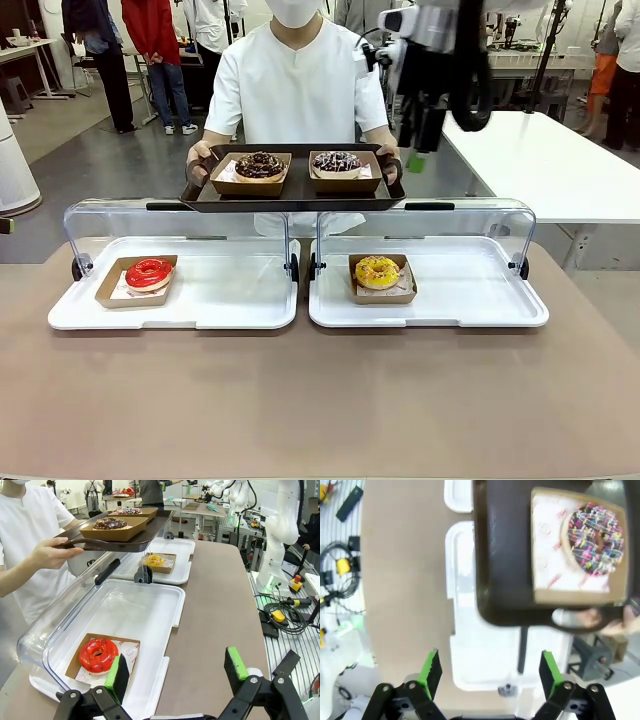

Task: Provide the desired donut to the person.
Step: Place the picked Paper togo box onto the Handle tray extended by the person.

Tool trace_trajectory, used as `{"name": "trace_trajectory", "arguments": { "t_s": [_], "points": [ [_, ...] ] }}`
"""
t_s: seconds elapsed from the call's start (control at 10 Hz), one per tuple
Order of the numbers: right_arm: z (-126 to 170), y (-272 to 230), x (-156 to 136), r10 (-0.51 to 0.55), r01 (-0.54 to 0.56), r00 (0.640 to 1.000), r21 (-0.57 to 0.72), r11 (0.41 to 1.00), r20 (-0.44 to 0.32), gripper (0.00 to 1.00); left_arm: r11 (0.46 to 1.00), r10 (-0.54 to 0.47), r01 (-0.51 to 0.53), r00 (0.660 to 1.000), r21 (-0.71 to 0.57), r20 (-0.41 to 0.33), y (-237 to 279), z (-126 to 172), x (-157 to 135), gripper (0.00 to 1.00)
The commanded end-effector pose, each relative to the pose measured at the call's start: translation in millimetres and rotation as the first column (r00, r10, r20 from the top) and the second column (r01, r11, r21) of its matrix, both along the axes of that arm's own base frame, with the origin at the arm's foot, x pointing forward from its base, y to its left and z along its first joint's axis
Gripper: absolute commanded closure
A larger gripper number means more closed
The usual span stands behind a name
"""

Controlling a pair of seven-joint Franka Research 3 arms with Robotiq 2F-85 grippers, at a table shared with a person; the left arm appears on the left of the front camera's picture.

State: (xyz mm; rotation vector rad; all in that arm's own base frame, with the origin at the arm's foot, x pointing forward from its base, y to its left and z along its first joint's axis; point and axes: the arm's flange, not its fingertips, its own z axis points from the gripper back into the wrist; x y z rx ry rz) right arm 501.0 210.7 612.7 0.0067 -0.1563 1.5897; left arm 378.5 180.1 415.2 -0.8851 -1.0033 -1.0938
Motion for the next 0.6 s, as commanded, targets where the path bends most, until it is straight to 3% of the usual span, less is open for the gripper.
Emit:
{"name": "trace_trajectory", "arguments": {
  "t_s": [0.0, 0.2, 0.5],
  "points": [
    [-16.8, -47.2, -41.0, -0.005, 0.005, 1.0, 0.02, 1.0, 0.026, 0.0, 1.0, 0.002, -0.002, 1.0, -0.008, 0.01, 0.5, 1.4, -1.2, 0.0],
    [-25.5, -102.8, -68.3, -0.052, 0.049, 0.996, 0.04, 0.998, 0.066, 0.0, 1.0, 0.002, -0.002, 1.0, -0.008, 0.01, 0.5, 1.4, -1.2, 0.0],
    [-36.9, -144.6, -85.6, -0.103, 0.096, 0.992, 0.098, 0.99, 0.066, 0.0, 1.0, 0.002, -0.002, 1.0, -0.008, 0.01, 0.5, 1.4, -1.2, 0.0]
  ]
}}
